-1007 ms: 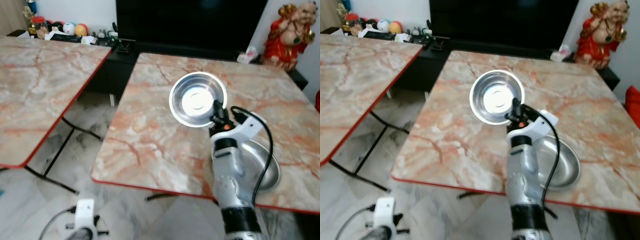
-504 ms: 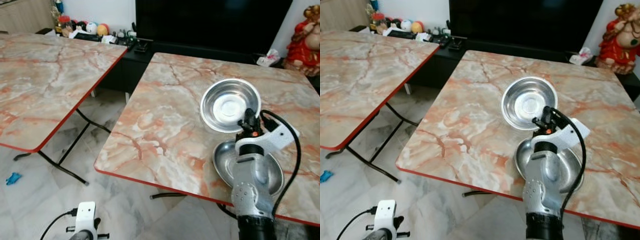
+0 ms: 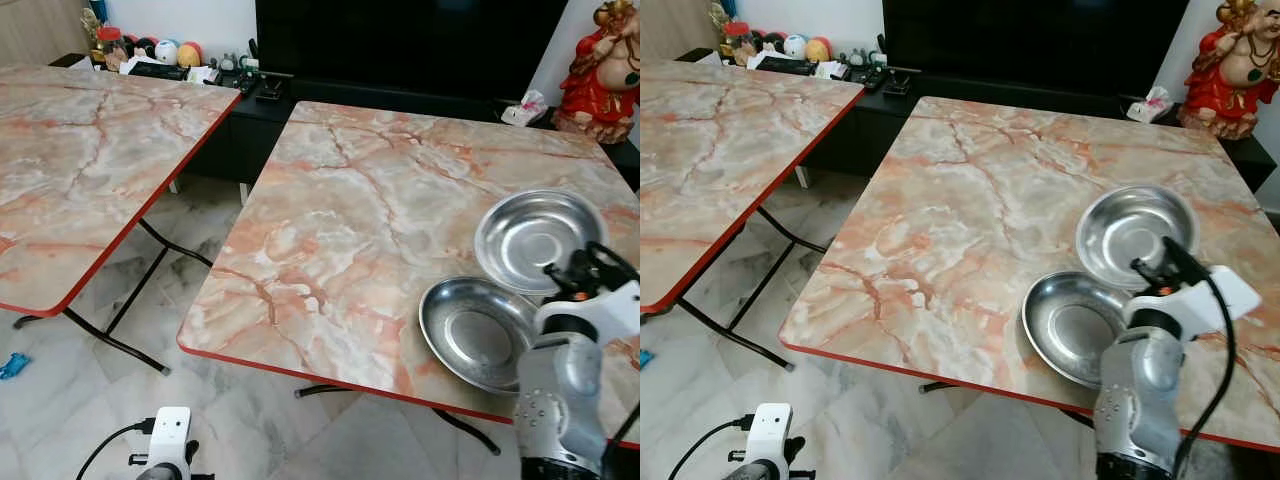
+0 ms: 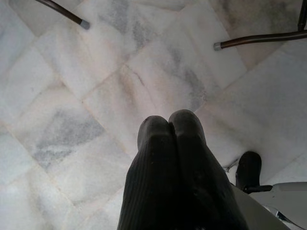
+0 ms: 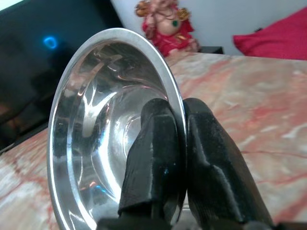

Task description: Setting the table

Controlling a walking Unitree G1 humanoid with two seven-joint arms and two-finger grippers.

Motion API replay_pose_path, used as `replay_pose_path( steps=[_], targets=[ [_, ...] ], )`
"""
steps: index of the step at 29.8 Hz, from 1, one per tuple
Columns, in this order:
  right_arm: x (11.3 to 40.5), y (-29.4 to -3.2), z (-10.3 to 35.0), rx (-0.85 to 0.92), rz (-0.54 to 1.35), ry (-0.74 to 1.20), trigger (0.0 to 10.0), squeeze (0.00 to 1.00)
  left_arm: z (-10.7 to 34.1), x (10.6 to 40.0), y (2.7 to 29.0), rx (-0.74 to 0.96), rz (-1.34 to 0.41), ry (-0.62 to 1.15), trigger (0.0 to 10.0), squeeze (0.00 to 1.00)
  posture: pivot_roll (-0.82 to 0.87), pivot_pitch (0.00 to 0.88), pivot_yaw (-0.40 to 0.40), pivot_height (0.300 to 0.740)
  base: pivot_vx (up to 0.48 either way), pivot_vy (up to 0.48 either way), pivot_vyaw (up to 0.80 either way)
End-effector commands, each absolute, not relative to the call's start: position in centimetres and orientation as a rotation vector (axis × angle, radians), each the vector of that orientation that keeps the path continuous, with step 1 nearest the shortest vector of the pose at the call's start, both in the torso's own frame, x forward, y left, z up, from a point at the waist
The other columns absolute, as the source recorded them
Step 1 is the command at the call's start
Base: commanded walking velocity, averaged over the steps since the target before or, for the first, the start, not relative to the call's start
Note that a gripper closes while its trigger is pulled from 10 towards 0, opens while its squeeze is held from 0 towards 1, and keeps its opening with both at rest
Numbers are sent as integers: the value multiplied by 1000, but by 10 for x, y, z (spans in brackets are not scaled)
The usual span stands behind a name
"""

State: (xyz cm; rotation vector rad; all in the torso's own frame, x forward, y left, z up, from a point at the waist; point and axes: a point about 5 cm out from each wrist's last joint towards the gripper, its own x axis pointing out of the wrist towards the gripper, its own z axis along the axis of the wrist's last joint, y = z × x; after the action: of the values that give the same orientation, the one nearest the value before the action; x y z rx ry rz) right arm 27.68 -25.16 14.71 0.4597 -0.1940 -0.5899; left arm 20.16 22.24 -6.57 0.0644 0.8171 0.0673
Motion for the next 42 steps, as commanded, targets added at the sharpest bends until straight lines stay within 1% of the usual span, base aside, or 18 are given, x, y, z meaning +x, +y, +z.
replay_pose_path(
  steps=[1, 5, 8, 12, 13, 17, 18, 19, 24, 35, 42],
  targets=[
    [275, -247, 152, 509, -565, -193, 10000, 0, -69, 197, 224, 69, 61, 850, 10000, 0, 55, 13, -60, 740, 0, 0, 0],
    [273, -236, 151, 580, -517, -155, 10000, 0, -69, 197, 224, 68, 60, 849, 10000, 0, 51, 0, -66, 740, 0, 0, 0],
    [272, -236, 151, 604, -527, -138, 10000, 0, -69, 196, 224, 68, 59, 852, 10000, 0, 47, 0, -64, 740, 0, 0, 0],
    [267, -245, 146, 667, -643, -109, 10000, 0, -70, 194, 225, 74, 50, 856, 10000, 0, 47, 0, -57, 740, 0, 0, 0],
    [264, -251, 141, 669, -707, -89, 10000, 0, -70, 194, 225, 76, 48, 857, 10000, 0, 48, 0, -55, 740, 0, 0, 0],
    [259, -256, 135, 676, -764, -49, 10000, 0, -69, 195, 226, 78, 48, 857, 10000, 0, 50, 0, -51, 740, 0, 0, 0],
    [253, -259, 126, 678, -819, 7, 10000, 0, -69, 195, 227, 81, 48, 857, 10000, 0, 49, 0, -50, 740, 0, 0, 0],
    [252, -260, 121, 687, -830, 34, 10000, 0, -68, 196, 228, 83, 48, 856, 10000, 0, 48, 0, -48, 740, 0, 0, 0],
    [253, -254, 116, 680, -797, 107, 10000, 0, -66, 199, 229, 86, 51, 849, 10000, 0, 47, 0, -44, 740, 0, 0, 0],
    [257, -245, 118, 719, -756, 111, 10000, 0, -65, 201, 227, 87, 48, 841, 10000, 0, 57, 0, -45, 740, 0, 0, 0],
    [259, -236, 112, 698, -703, 191, 10000, 0, -66, 201, 227, 87, 48, 840, 10000, 0, 56, 10, -43, 740, 0, 0, 0]
  ],
)
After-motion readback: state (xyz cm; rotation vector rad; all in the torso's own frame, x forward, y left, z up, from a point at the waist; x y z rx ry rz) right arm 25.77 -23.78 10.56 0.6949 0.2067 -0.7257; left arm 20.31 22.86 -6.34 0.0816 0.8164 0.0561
